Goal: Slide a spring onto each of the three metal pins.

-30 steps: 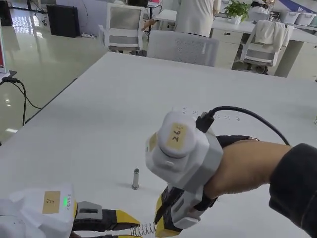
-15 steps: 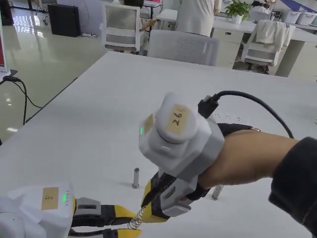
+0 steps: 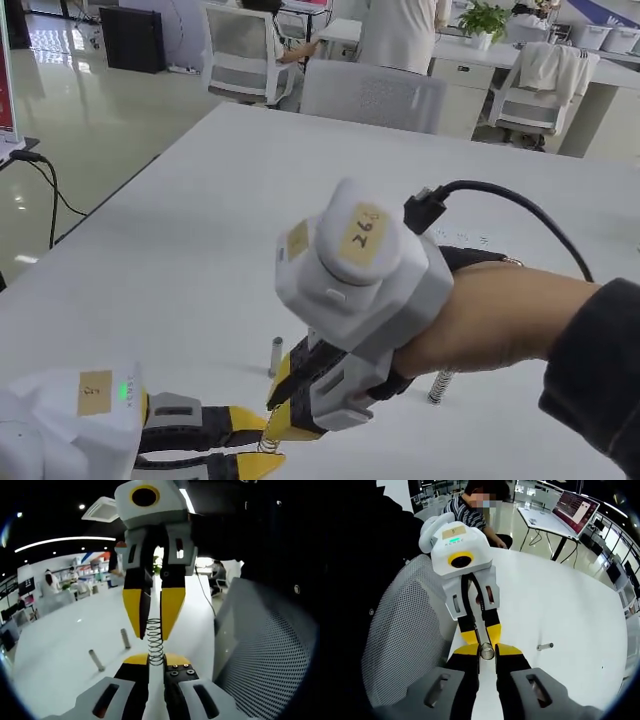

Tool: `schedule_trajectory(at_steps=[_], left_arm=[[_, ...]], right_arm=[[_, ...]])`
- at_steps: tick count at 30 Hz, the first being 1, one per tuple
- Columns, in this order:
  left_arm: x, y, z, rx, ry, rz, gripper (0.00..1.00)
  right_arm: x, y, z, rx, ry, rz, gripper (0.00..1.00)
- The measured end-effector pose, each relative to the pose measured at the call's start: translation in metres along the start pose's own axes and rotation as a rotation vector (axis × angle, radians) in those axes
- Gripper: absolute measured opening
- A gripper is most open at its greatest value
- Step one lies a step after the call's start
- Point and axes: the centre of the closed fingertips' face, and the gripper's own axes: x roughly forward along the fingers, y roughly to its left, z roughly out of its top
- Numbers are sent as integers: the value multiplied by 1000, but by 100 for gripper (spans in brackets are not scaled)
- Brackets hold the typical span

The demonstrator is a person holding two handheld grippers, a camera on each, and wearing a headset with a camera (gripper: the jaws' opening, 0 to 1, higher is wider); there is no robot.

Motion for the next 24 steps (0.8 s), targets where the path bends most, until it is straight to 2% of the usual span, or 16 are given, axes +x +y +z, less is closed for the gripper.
schedule_trajectory(at_steps=[7, 16, 17, 24], left_arm=[[0, -1, 0, -1, -2, -1, 2], [-1, 0, 8, -4, -23, 5, 2], [-1, 0, 7, -9, -12, 6, 2], [0, 3, 5, -10, -19, 21, 2]], right_arm=[[6, 1, -5, 1, 17, 12, 9], [10, 2, -7, 8, 28, 24, 9], [10, 2, -7, 7, 28, 25, 9], [11, -2, -9, 10, 39, 17, 9]])
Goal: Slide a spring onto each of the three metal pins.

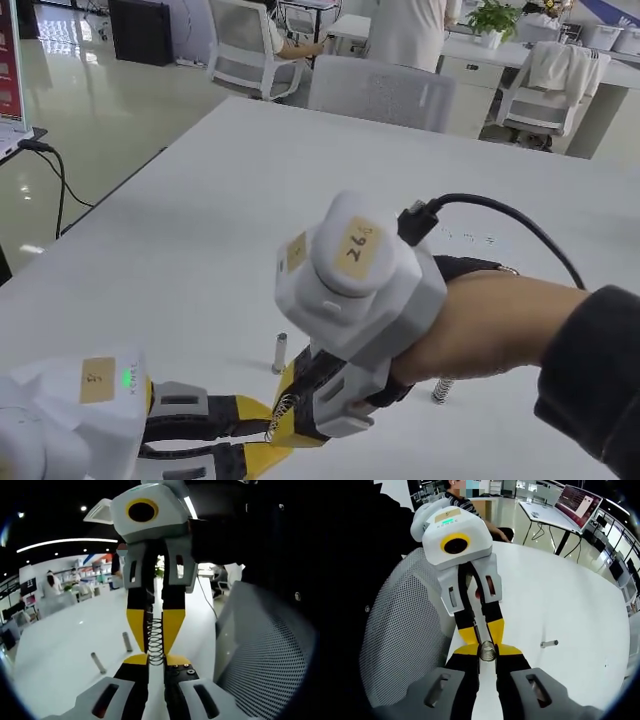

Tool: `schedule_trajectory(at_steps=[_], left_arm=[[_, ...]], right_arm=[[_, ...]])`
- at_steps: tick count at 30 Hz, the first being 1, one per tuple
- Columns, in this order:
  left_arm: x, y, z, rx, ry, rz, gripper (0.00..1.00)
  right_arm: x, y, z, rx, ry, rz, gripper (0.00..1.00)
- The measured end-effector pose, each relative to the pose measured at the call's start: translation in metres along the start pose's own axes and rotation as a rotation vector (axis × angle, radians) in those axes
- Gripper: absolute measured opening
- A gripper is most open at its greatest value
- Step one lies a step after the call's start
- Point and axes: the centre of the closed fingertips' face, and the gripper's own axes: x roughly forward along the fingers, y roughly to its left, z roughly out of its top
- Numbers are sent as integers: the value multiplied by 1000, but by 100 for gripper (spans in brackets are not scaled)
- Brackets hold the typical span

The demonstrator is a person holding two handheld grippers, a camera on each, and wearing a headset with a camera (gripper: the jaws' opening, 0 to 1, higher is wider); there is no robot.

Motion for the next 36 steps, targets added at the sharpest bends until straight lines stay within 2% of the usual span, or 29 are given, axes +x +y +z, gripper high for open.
schedule_trajectory(at_steps=[3, 6, 13, 27, 31, 36], left_arm=[[0, 3, -2, -14, 6, 11, 4], [1, 4, -6, -12, 15, 19, 12], [-3, 11, -17, -52, 26, 55, 23], [-12, 26, -26, -108, 24, 136, 45], [-15, 32, -29, -123, 25, 172, 53], [-18, 37, -34, -134, 34, 193, 58]], right_arm=[[0, -3, -2, 2, 7, -6, 9], [-1, -8, -4, 7, 12, -20, 9], [-5, -15, -10, 30, 14, -33, 9], [-7, -22, -20, 38, 45, -36, 9], [-11, -27, -22, 40, 50, -40, 9], [-21, -38, -26, 48, 59, -58, 9]])
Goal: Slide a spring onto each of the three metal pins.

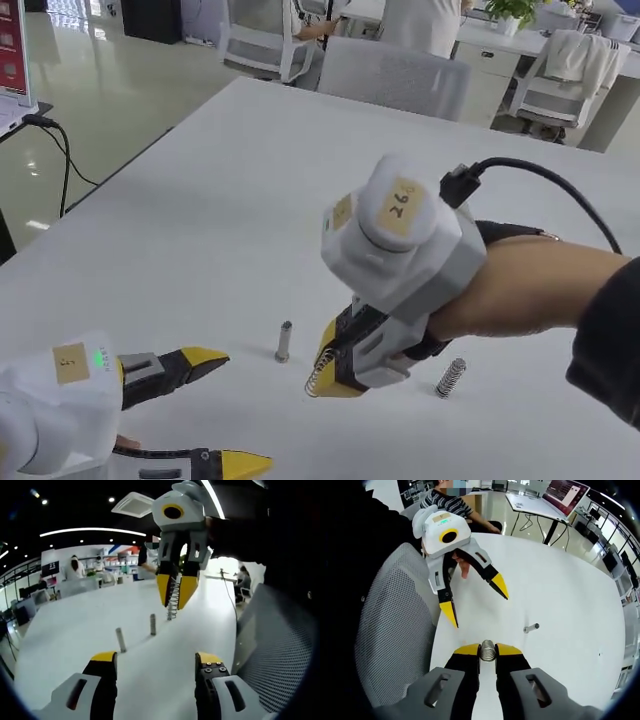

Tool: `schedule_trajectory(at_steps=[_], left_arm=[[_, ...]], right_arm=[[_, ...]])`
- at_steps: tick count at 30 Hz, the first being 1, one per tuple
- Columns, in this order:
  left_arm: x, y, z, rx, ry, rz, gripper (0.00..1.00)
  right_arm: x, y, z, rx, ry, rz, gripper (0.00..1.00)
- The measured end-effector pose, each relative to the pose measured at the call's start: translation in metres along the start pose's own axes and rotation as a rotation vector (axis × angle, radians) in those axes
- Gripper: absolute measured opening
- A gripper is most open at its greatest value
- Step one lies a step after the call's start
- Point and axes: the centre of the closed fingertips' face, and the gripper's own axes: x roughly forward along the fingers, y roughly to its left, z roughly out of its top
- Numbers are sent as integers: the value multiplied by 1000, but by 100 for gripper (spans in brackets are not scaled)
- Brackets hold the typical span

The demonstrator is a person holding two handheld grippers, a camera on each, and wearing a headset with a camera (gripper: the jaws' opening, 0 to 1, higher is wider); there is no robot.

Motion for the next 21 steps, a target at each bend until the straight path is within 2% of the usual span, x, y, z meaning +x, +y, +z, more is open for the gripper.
schedule_trajectory(at_steps=[9, 14, 18, 21], left_arm=[[-3, 8, -5, -11, 0, 23, 61], [-3, 11, -6, -15, -3, 29, 62], [-3, 11, -5, -15, -5, 30, 62], [-3, 12, -4, -16, -9, 32, 62]], right_arm=[[-18, -29, -12, 23, 21, -65, 9], [-26, -43, -12, 25, 30, -92, 9], [-24, -51, -7, 13, 36, -105, 9], [-17, -57, -3, -2, 48, -108, 9]])
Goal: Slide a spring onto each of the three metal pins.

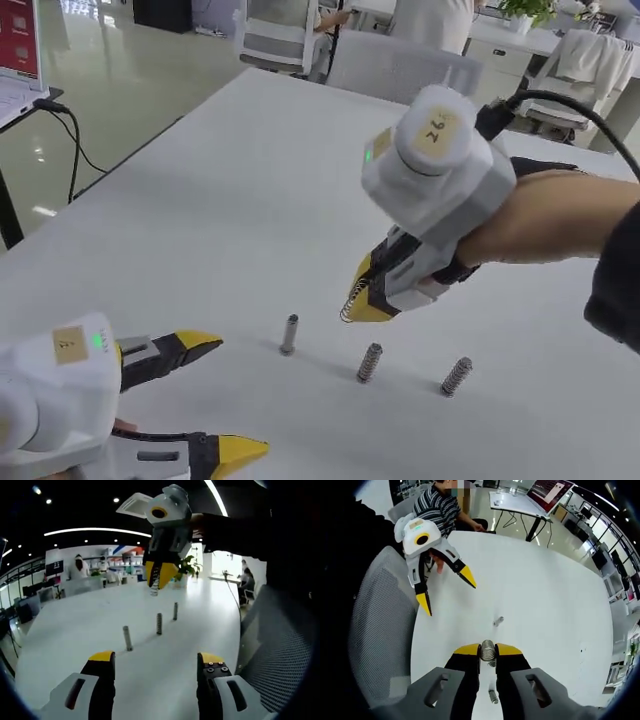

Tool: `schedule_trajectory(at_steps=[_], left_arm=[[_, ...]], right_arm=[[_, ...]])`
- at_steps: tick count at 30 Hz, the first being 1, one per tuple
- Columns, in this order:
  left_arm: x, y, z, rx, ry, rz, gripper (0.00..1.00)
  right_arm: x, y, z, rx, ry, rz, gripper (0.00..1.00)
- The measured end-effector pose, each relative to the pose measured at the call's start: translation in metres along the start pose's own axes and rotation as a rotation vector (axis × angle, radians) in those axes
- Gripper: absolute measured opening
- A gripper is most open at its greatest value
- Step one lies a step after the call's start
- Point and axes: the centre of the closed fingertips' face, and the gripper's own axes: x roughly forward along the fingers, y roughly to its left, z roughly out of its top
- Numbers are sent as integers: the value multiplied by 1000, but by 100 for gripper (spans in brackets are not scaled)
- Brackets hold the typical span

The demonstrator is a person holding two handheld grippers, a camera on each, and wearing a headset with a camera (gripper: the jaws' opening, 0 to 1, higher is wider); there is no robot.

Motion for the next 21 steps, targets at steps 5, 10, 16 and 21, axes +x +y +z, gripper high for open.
schedule_trajectory(at_steps=[5, 10, 16, 21], left_arm=[[-1, 0, 0, -3, -2, 1, 61], [-1, 0, -3, -8, 2, -2, 61], [0, -1, -3, -12, 2, -6, 61], [-1, -1, -5, -16, 2, -4, 60]], right_arm=[[13, -12, 9, -21, 7, -10, 9], [30, -19, 13, -60, 35, -11, 9], [46, -22, 20, -82, 46, 4, 9], [57, -23, 23, -98, 54, 19, 9]])
